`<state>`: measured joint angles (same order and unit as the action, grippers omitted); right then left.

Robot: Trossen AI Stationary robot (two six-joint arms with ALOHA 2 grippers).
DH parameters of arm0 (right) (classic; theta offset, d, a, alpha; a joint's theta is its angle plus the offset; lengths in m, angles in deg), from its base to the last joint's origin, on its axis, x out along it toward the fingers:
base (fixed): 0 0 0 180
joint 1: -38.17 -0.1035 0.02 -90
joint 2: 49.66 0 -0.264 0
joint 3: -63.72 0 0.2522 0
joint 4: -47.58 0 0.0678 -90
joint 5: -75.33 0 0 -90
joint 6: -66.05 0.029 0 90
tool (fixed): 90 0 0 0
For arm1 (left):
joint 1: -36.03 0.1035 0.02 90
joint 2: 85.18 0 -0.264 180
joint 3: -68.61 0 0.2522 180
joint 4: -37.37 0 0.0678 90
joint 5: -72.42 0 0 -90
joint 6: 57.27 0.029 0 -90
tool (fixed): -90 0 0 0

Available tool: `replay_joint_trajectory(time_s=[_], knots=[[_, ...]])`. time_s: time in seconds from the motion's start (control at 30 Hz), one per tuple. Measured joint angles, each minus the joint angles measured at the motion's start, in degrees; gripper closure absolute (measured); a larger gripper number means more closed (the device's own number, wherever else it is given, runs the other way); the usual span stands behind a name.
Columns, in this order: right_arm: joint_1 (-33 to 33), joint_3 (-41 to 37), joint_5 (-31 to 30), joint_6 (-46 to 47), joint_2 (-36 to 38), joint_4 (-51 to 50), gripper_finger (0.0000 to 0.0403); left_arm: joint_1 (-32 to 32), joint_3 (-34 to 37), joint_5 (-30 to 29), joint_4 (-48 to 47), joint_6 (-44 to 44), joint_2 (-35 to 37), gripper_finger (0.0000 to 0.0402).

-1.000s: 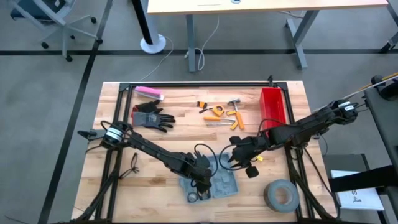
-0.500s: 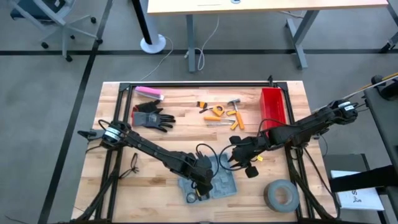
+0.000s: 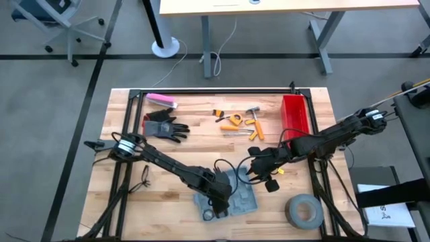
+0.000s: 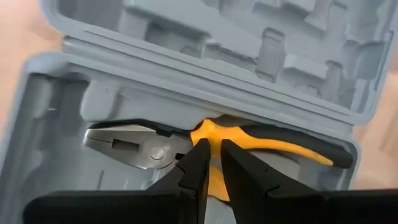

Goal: Prefit tool cases
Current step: Put the pliers into the pre-fit tool case

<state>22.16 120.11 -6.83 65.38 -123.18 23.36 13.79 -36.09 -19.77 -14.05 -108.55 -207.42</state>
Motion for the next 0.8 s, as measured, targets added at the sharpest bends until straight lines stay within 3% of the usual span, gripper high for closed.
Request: replay_joint_trajectory(time_s=[0.53,0.8], knots=[[-0.3,0.0,0.1,0.6,0.0,0.0,0.0302,0.0,0.5,-2.4,0.0,-0.6,0.9,0.0354],[-4.9,0.0,0.1,2.1,-0.1,0.4,0.0301,0.0,0.4,-3.2,-2.1,-1.9,1.1,0.0354]])
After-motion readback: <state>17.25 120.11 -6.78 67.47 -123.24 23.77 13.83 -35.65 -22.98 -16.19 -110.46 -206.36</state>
